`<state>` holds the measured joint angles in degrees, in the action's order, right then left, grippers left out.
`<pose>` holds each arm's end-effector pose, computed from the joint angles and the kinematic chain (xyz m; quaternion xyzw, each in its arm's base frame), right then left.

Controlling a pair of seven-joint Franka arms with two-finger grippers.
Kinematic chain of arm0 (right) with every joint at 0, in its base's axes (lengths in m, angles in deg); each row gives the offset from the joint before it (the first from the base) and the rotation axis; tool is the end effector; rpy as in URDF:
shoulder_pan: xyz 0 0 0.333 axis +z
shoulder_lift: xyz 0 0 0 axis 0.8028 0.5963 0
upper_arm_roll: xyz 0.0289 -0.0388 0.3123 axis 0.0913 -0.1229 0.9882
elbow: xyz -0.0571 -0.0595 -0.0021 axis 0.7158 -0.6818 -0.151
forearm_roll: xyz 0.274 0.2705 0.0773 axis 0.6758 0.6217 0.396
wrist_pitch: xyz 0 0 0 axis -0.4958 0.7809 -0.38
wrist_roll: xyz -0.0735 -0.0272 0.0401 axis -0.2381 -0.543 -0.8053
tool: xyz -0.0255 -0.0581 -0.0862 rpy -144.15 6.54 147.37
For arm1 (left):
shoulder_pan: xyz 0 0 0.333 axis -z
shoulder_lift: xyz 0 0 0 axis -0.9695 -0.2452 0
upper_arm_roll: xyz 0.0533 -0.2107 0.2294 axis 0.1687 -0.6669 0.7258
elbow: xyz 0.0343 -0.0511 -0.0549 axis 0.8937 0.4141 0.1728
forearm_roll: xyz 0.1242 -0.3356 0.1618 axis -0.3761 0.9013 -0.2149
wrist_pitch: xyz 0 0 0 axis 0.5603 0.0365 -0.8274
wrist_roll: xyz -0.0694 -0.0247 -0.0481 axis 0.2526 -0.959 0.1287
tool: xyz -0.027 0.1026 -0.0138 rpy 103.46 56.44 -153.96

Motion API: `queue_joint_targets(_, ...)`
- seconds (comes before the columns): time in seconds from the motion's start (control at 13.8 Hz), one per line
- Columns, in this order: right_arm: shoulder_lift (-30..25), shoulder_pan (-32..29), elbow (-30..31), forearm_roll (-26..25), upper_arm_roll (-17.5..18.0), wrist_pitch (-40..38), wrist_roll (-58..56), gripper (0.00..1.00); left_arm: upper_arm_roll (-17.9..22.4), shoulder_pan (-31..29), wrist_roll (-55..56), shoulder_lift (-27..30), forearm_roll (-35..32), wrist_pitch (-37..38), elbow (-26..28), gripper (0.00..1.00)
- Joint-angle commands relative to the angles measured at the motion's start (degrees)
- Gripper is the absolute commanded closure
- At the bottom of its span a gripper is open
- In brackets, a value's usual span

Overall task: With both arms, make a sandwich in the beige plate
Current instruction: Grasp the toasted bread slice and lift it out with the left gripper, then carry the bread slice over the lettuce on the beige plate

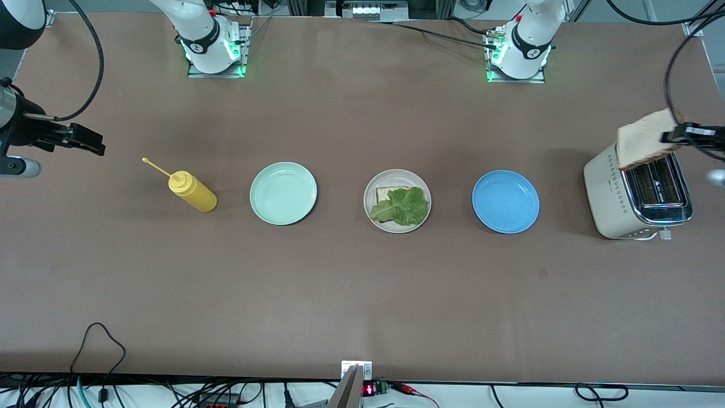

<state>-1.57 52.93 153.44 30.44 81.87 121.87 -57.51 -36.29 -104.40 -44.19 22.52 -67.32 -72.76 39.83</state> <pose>0.5854 0.0034 0.5842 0.9979 -0.0230 -0.0520 0.0308 0.5842 0.1070 0.5185 0.9540 -0.1218 -0.2388 0.1340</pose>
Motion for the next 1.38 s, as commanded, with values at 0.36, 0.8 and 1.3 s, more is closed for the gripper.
queue_joint_targets(0.36,-2.6,0.0,4.1,1.8,0.0,4.4,-1.3,0.00,-5.6,3.4,10.3,-1.6,15.0,-14.9,13.6,1.00)
queue_joint_targets(0.8,-2.6,-0.1,4.0,1.8,-0.1,4.1,-1.3,0.00,-5.9,11.8,17.3,-3.8,26.0,-31.2,20.6,1.00)
queue_joint_targets(1.3,-2.1,-1.4,3.9,5.7,-0.1,4.7,-1.2,0.00,-6.1,20.1,16.6,-12.2,40.7,-53.9,24.7,1.00)
